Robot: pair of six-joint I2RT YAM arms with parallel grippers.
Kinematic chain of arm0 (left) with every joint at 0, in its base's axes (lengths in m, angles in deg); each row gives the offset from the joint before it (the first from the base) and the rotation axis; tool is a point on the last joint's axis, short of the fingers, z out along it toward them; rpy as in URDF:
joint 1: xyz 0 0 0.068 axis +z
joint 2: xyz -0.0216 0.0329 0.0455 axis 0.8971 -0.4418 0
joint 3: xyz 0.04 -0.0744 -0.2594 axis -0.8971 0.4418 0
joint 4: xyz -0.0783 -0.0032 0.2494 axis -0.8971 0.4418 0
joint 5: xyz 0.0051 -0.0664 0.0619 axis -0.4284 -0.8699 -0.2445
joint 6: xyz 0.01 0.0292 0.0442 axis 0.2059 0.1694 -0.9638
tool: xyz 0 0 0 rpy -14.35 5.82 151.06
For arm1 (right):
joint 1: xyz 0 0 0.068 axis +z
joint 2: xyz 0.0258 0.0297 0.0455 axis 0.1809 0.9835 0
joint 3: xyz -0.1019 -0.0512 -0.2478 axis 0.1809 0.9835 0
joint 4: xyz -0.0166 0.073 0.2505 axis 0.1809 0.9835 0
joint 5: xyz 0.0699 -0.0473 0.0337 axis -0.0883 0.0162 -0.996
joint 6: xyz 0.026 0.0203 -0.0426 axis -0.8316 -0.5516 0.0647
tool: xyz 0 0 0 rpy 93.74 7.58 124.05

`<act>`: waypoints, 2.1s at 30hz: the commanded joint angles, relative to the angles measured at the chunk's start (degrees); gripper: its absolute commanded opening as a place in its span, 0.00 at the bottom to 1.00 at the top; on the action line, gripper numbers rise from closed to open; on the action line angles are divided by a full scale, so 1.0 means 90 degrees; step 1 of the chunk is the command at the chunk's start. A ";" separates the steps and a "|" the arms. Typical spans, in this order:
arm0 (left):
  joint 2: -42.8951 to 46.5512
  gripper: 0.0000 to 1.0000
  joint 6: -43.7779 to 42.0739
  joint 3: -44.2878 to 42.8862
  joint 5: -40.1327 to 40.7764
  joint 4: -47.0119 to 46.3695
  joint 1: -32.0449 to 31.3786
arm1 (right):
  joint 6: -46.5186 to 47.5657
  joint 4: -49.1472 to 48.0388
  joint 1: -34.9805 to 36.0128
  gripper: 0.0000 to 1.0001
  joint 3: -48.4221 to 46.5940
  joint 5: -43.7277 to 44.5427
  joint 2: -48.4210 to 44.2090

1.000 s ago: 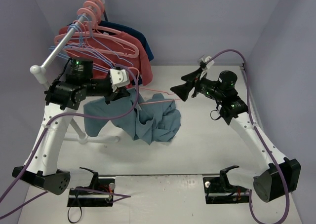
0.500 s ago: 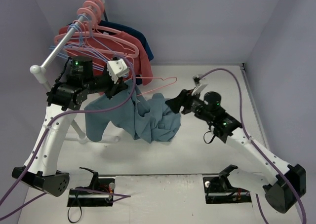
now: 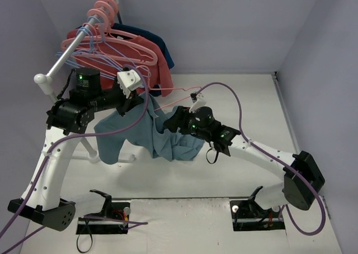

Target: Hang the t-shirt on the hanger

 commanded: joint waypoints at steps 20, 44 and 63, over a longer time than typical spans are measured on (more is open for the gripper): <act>0.0840 0.00 0.0004 0.0665 0.0324 -0.0597 -0.0030 | 0.0919 0.0186 -0.0460 0.00 0.0351 0.0454 -0.0686; 0.0614 0.00 -0.0319 0.1207 0.0719 -0.0607 -0.0121 | 0.2863 0.2174 -0.2723 0.00 -0.1996 -0.1231 -0.0189; -0.0353 0.00 -0.0245 -0.1956 0.1860 -0.0706 -0.1748 | 0.3931 0.3019 -0.1238 0.00 -0.5924 -0.0991 0.0540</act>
